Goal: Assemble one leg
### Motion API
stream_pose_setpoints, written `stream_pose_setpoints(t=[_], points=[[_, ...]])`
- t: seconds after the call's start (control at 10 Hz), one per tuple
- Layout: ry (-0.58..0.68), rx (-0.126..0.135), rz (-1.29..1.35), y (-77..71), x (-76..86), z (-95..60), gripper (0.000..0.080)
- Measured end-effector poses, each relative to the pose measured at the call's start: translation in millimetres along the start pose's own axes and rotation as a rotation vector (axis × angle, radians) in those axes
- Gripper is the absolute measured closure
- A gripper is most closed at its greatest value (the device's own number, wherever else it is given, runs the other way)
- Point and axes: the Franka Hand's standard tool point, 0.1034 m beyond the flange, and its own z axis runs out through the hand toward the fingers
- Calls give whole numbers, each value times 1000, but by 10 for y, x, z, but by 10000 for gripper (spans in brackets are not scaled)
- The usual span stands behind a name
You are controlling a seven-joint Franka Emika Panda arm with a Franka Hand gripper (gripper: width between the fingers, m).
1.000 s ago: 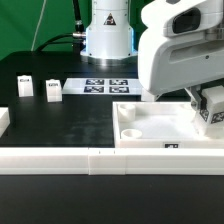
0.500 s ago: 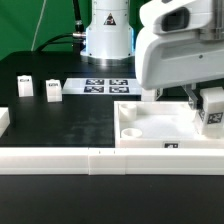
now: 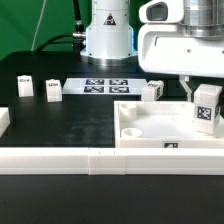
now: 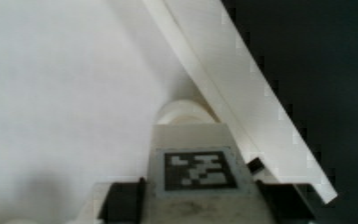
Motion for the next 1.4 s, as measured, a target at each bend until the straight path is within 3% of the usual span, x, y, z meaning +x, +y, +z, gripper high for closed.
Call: stream_pose_setpoints(t=[0.5,0.7,0.8,0.9,1.0,1.4], points=[[-28,3,372,-87,-81,23,504],[-28,3,326,-87,-85,27,487],[-28,3,282,-83,-82,30,313],[-28,2,213,-57,-54,33,313],[-29,1,99,-42,-41,37,186],[-19,6,-327,18,12,70,150]])
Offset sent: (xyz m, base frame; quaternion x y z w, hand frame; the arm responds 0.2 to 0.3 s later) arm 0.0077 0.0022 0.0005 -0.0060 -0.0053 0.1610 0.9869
